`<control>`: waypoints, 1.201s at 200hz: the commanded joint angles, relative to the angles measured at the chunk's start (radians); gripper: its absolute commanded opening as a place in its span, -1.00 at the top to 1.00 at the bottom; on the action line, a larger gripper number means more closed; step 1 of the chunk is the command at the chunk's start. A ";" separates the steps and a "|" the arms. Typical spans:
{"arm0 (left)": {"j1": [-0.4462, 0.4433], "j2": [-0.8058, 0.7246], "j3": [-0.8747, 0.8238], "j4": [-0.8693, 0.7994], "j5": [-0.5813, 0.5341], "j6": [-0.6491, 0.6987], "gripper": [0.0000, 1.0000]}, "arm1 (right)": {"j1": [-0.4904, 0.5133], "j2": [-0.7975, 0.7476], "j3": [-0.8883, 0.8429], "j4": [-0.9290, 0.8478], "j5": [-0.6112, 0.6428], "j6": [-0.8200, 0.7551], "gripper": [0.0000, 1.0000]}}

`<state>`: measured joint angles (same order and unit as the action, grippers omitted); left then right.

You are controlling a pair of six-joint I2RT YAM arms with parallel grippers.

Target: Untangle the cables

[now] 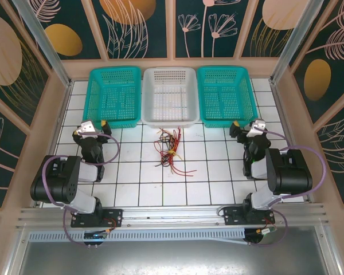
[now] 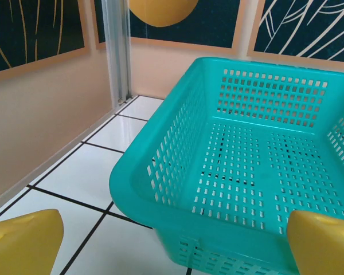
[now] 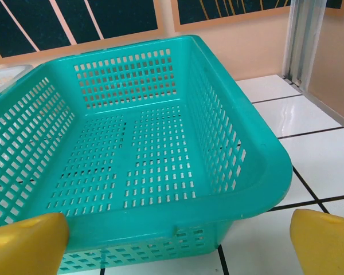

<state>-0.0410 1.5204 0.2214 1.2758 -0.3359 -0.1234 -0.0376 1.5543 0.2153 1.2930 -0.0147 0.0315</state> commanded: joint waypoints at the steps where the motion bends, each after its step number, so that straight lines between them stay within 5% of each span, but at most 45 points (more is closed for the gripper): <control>1: 0.006 0.000 -0.005 0.036 0.018 0.011 -0.98 | 0.004 0.004 0.011 0.013 -0.008 -0.017 -0.98; 197: 0.006 -0.015 0.006 0.024 0.022 0.014 -0.98 | 0.012 -0.016 0.017 -0.007 0.022 -0.014 -0.98; 240: 0.004 -0.345 0.275 -0.746 -0.063 -0.148 -0.94 | 0.168 -0.428 0.084 -0.474 0.335 0.049 -0.99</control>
<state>-0.0410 1.3170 0.3550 0.9112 -0.3500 -0.1455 0.0307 1.3529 0.2546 1.0676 0.0986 0.0345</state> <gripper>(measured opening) 0.986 0.992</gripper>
